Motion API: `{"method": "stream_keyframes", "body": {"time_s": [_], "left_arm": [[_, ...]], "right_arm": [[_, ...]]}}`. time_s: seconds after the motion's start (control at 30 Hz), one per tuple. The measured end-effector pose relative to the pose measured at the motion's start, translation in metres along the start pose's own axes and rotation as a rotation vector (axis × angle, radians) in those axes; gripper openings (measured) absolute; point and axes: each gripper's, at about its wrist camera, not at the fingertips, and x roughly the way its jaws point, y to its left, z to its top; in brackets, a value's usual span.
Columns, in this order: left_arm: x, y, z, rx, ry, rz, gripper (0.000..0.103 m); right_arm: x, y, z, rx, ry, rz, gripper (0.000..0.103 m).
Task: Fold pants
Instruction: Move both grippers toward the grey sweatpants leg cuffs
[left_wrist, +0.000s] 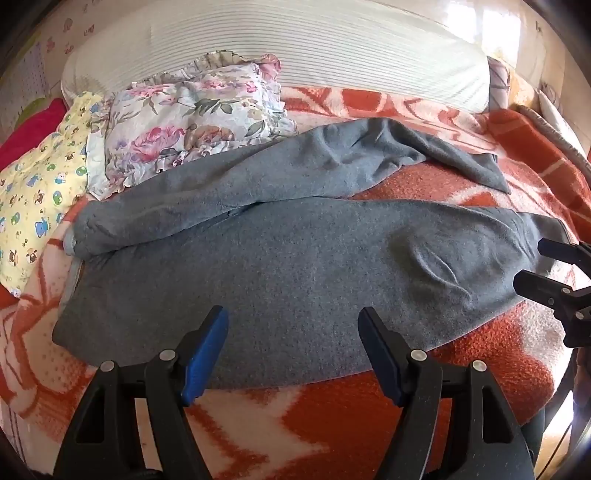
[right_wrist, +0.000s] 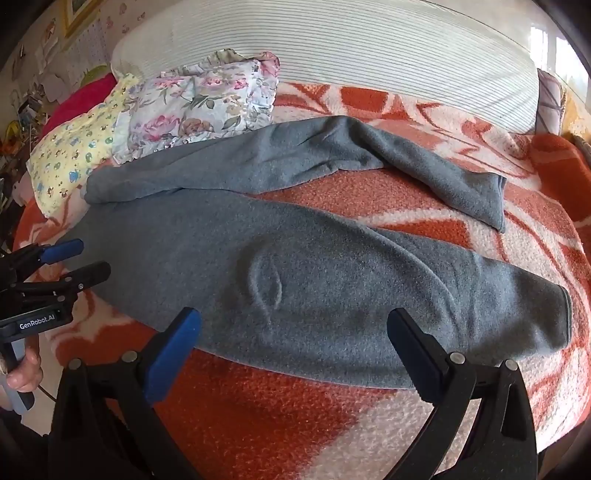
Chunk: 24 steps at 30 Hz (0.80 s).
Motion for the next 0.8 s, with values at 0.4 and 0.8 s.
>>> {"method": "stream_keyframes", "body": {"time_s": [0.4,0.8], "left_arm": [[0.014,0.002,0.000,0.001,0.034,-0.009,0.073],[0.023,-0.002,0.002,0.018,0.050,-0.016,0.073]], "right_arm": [[0.015,-0.004,0.004,0.014,0.020,0.008,0.101],[0.021,-0.007,0.003,0.030,0.027,0.017,0.101]]}}
